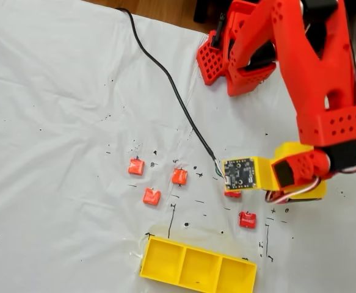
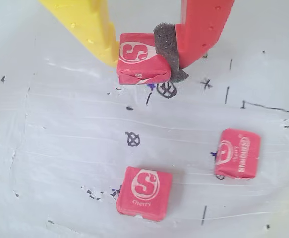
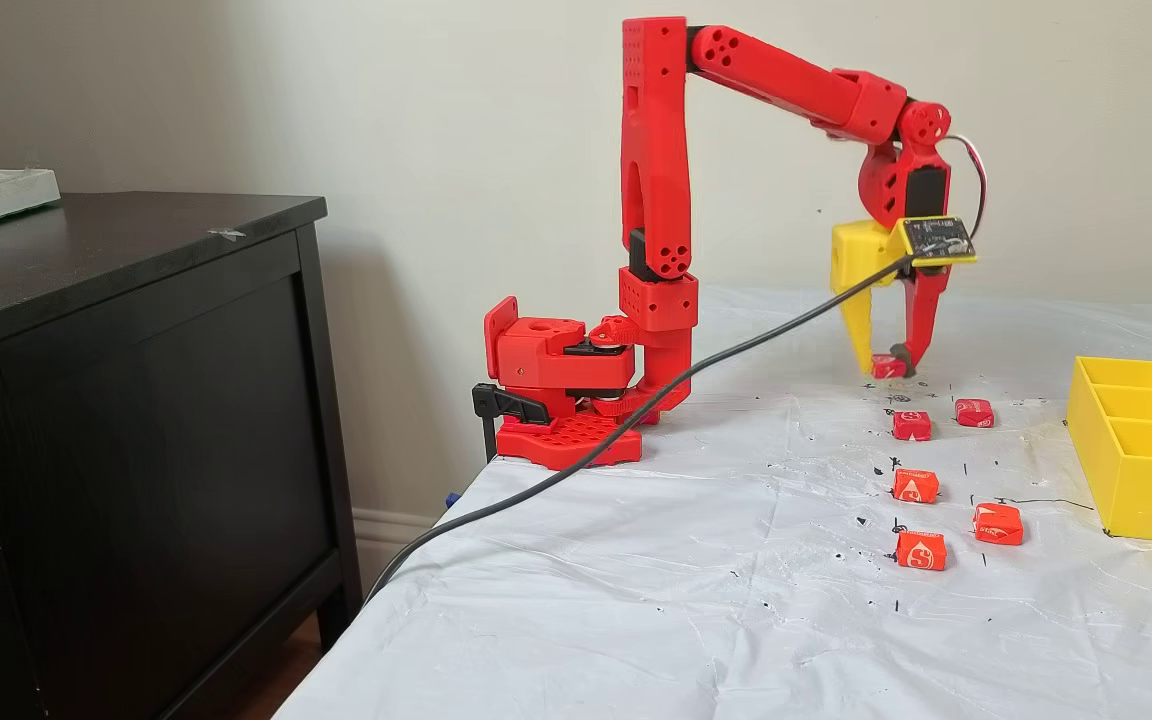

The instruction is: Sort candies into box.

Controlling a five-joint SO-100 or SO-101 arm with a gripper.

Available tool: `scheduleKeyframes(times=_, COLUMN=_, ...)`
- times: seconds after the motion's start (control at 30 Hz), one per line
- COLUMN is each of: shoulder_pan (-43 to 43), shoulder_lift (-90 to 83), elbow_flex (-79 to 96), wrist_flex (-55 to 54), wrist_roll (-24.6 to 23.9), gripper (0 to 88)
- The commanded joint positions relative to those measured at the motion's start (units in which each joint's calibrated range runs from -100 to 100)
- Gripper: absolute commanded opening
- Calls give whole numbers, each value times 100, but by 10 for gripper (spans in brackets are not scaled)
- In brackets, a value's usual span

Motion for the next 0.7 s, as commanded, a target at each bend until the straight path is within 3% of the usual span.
scheduleKeyframes(times=0.0, shoulder_pan=408, shoulder_lift=-1488, elbow_flex=-954, wrist_flex=389, wrist_roll=186, gripper=2)
scheduleKeyframes(times=0.23, shoulder_pan=1115, shoulder_lift=-1581, elbow_flex=-1318, wrist_flex=-373, wrist_roll=259, gripper=2)
scheduleKeyframes(times=0.5, shoulder_pan=1477, shoulder_lift=-173, elbow_flex=-1682, wrist_flex=-1928, wrist_roll=352, gripper=2)
scheduleKeyframes(times=0.67, shoulder_pan=1522, shoulder_lift=242, elbow_flex=-1828, wrist_flex=-2321, wrist_roll=371, gripper=2)
